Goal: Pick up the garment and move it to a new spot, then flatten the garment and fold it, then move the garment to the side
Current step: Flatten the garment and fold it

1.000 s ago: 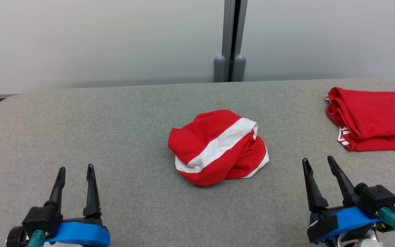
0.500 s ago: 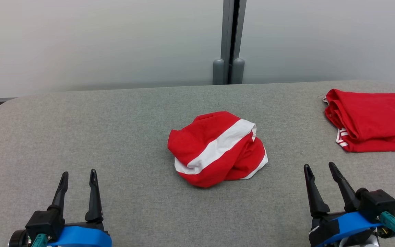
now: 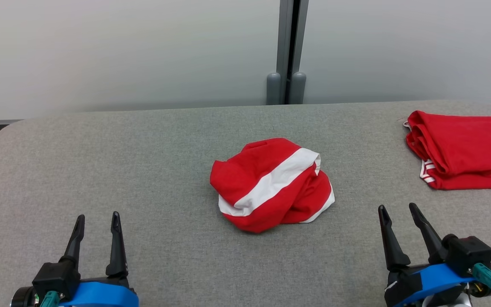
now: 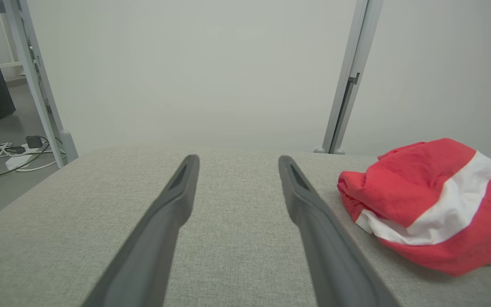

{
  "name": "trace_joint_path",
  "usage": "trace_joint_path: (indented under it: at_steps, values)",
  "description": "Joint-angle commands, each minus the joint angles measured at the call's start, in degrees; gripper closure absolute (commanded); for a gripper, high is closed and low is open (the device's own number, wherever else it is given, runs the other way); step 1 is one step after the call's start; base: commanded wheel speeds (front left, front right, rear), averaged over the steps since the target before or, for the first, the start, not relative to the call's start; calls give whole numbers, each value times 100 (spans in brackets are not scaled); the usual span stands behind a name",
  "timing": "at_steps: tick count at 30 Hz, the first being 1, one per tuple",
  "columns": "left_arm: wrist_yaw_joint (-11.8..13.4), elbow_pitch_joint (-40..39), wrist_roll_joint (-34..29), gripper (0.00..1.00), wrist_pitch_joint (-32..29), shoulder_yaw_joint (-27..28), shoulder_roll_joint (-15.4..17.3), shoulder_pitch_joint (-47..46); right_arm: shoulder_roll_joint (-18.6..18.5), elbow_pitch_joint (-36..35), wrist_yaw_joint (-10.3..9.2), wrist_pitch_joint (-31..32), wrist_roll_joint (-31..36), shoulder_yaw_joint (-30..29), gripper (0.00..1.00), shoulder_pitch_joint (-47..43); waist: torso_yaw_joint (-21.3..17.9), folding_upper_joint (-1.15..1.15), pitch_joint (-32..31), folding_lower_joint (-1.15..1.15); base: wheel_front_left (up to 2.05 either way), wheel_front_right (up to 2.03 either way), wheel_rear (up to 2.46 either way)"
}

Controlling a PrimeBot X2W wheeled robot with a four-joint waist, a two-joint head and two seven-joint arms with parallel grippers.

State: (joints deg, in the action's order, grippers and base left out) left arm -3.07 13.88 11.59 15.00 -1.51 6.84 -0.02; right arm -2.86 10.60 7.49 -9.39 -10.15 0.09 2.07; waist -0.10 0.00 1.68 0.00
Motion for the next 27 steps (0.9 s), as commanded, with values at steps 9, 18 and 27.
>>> trace_joint_path:
  at_steps: [9,18,27]
  values:
    - [-82,8,-91,0,24,11,-78,-175,-24,200,2,40,298,141,0,715,117,0,129,0,0,0,0]
    - [-145,32,-133,0,24,-57,-183,-411,-237,961,1,109,389,424,0,1961,409,0,460,0,0,0,0]
    - [-200,103,-150,0,24,-131,-268,-716,-517,2197,1,122,343,689,0,2850,808,0,860,0,0,0,0]
